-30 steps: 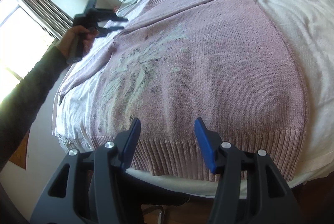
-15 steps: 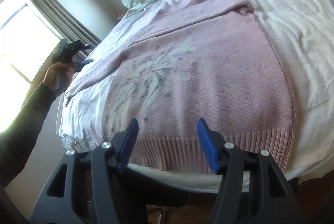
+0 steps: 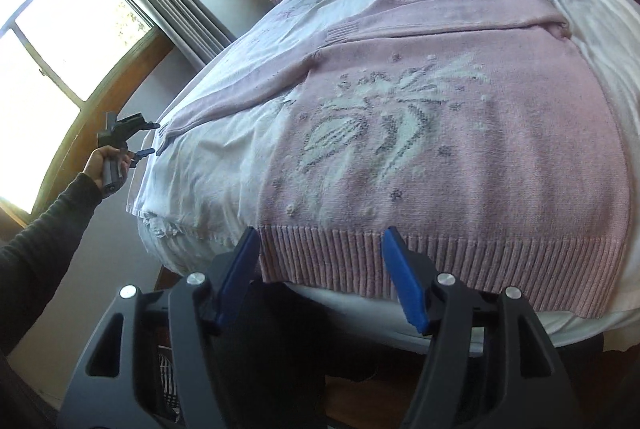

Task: Fold small clothes
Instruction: 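Grasp the other sleeve cuff with the left tool, then lift the sleeve and lay it across the sweater body, open left tool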

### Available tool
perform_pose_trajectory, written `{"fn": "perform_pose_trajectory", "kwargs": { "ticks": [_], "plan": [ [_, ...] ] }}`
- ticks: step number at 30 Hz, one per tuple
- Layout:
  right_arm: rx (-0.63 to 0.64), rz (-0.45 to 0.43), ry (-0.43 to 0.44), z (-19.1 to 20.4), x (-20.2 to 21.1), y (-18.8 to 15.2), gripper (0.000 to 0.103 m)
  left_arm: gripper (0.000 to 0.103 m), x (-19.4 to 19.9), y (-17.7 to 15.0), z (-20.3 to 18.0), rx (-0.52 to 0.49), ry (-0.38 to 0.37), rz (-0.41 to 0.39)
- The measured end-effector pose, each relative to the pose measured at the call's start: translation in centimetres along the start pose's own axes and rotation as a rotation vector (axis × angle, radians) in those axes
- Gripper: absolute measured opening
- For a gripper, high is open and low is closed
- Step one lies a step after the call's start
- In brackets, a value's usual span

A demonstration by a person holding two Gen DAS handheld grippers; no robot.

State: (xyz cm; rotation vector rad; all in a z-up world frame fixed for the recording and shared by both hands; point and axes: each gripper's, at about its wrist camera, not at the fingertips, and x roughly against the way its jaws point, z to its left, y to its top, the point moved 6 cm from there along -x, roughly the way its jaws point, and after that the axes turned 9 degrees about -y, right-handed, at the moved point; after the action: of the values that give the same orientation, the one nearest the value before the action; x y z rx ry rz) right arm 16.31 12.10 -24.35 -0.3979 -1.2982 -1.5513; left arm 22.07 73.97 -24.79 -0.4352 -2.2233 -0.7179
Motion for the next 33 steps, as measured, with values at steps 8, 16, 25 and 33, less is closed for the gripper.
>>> {"fn": "perform_pose_trajectory", "kwargs": {
  "ticks": [8, 16, 25, 33],
  "plan": [
    [0.008, 0.039, -0.037, 1.7, -1.4, -0.4, 0.064, 0.071, -2.4, 0.1, -0.1, -0.045, -0.028, 0.107],
    [0.043, 0.005, -0.035, 2.6, -1.2, 1.0, 0.064, 0.012, 1.3, 1.9, -5.6, -0.099, -0.169, 0.068],
    [-0.034, -0.044, -0.021, -0.9, 0.8, 4.2, 0.064, 0.012, 9.1, 6.6, -31.0, -0.409, -0.416, -0.086],
    [-0.119, -0.083, -0.045, -5.4, 2.2, 5.1, 0.064, 0.012, 7.4, -0.5, -53.7, -0.703, -0.548, -0.053]
  ]
}}
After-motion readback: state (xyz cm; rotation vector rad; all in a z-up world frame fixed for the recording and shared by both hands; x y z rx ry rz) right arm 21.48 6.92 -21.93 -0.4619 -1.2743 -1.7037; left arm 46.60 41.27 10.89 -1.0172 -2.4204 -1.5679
